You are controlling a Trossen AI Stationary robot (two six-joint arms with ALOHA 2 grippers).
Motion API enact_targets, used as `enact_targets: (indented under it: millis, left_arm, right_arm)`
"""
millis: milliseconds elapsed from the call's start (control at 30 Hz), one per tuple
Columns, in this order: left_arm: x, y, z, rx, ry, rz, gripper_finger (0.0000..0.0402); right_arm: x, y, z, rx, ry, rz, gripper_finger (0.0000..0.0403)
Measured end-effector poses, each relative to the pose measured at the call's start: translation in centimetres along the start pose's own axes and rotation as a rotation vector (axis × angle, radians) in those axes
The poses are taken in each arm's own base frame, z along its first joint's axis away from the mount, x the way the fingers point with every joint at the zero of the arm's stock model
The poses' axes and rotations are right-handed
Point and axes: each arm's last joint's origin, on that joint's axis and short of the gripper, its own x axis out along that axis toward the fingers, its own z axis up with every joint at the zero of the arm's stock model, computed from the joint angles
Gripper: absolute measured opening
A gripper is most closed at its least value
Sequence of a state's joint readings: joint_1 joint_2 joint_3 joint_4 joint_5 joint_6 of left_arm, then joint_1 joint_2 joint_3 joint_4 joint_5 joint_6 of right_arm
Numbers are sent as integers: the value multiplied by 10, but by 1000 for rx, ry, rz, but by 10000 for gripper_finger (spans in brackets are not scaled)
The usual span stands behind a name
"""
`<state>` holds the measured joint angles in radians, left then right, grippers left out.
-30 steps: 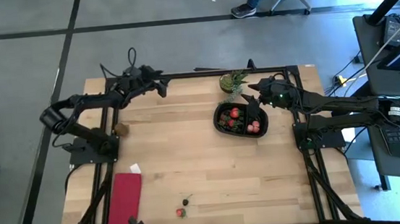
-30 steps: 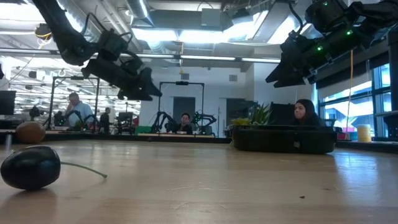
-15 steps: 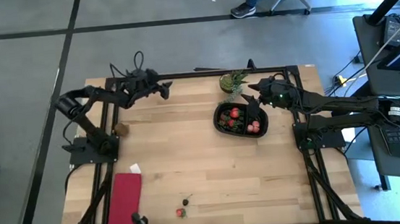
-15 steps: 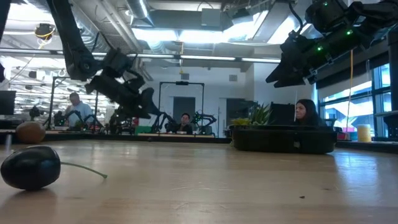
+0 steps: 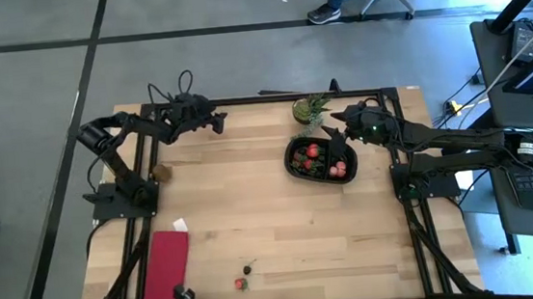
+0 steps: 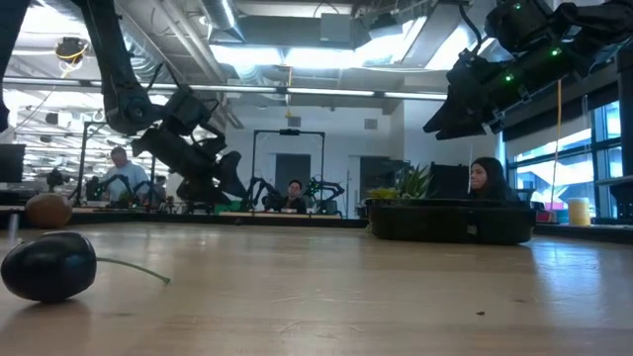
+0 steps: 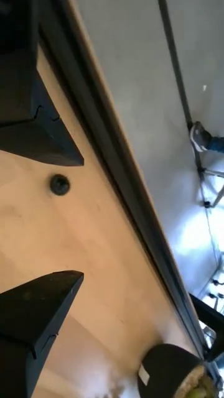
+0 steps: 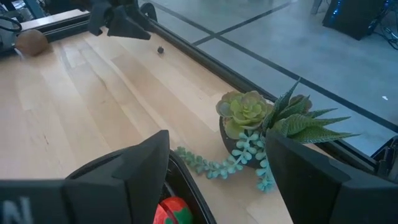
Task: Pick and placing Produce into tupperware
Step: Put the blueberry into the of the black bin
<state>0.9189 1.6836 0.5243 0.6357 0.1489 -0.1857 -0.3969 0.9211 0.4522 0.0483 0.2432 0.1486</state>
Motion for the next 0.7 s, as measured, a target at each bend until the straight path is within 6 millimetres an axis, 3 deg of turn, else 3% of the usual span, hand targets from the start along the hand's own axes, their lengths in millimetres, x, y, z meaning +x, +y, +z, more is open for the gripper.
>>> enact_targets:
  millis: [700]
  left_arm:
    - [1, -3, -3, 45, 8, 98, 279]
  right_arm:
    - [0, 0, 0, -3, 0, 0, 268]
